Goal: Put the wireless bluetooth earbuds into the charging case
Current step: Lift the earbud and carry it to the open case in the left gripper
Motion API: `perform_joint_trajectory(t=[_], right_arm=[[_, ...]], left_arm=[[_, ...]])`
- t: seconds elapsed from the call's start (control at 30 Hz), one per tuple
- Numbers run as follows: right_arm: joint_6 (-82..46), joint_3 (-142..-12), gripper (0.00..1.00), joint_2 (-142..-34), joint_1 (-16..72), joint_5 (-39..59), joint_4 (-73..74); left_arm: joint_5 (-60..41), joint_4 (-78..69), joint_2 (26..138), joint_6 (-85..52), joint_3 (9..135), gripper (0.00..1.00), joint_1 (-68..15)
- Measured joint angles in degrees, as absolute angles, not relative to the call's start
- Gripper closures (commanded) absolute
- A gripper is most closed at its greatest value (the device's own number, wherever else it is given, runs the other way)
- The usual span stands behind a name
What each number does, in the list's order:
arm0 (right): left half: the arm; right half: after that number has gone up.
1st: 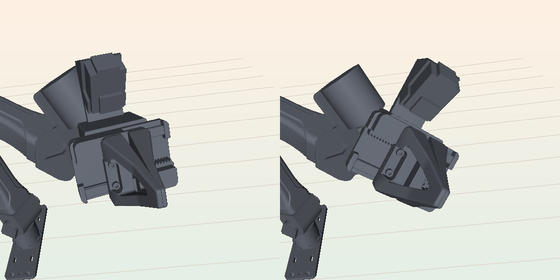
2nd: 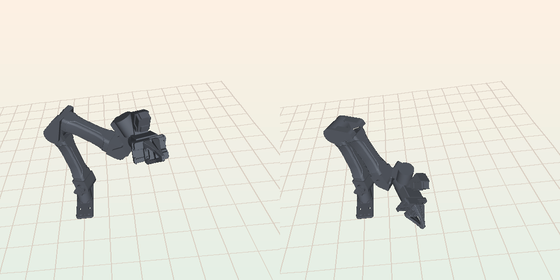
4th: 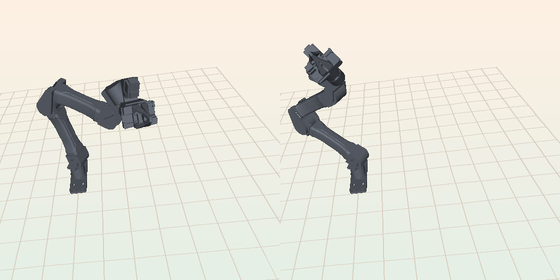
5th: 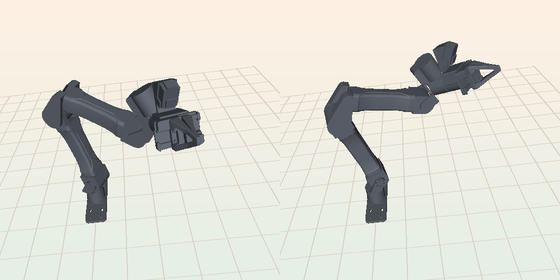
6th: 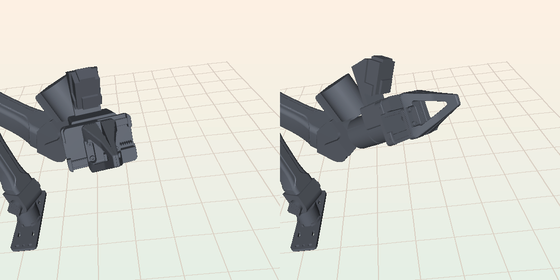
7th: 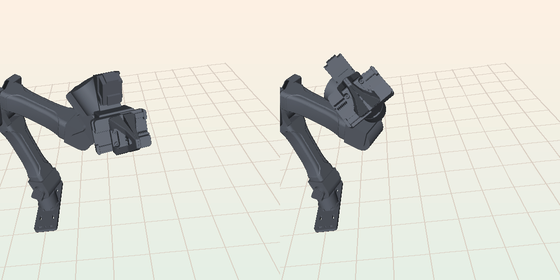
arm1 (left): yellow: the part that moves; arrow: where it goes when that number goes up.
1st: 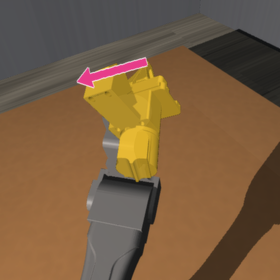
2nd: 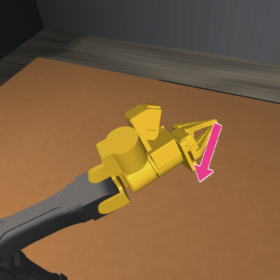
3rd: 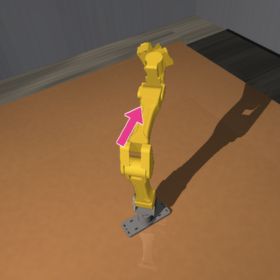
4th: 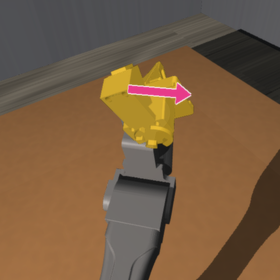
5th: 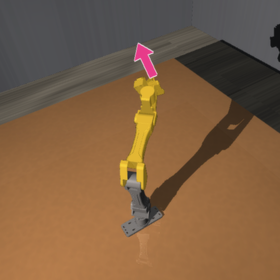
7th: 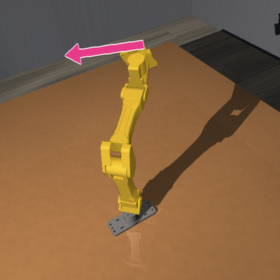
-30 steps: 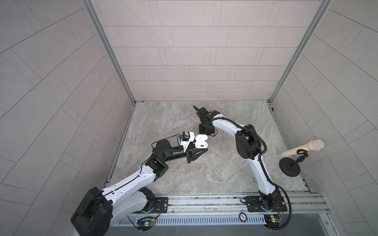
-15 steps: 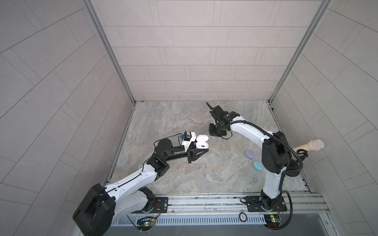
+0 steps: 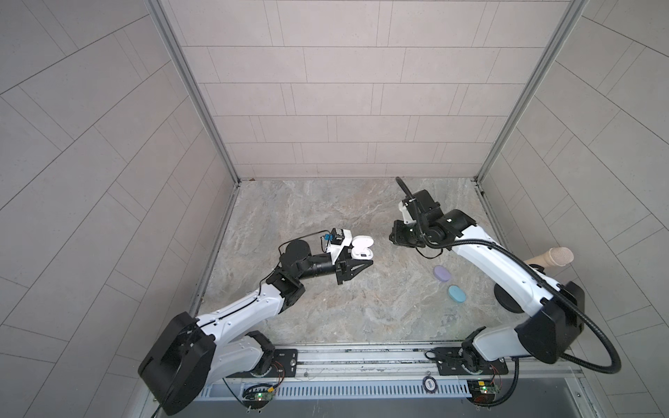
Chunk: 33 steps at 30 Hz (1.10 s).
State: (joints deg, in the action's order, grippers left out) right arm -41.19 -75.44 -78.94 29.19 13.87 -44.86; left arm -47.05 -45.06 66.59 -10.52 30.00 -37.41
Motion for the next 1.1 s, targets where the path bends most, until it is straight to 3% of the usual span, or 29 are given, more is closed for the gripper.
perform_joint_trajectory(t=[0.5, 0.7, 1.1], right_arm=[[-47.8, -68.6, 0.93, -56.8, 28.7, 21.1, -38.5], [-52.6, -68.1, 0.93, -54.5, 29.4, 24.8, -33.2], [-55.1, -67.9, 0.93, -56.0, 40.0, 26.2, -24.4]], left_arm=[[-48.4, -48.3, 73.3, -10.7, 34.8, 0.9, -38.7], [-48.8, -49.2, 76.1, -10.7, 37.0, 0.9, -40.0], [-49.1, -50.9, 77.1, -11.1, 38.4, 0.9, -40.7]])
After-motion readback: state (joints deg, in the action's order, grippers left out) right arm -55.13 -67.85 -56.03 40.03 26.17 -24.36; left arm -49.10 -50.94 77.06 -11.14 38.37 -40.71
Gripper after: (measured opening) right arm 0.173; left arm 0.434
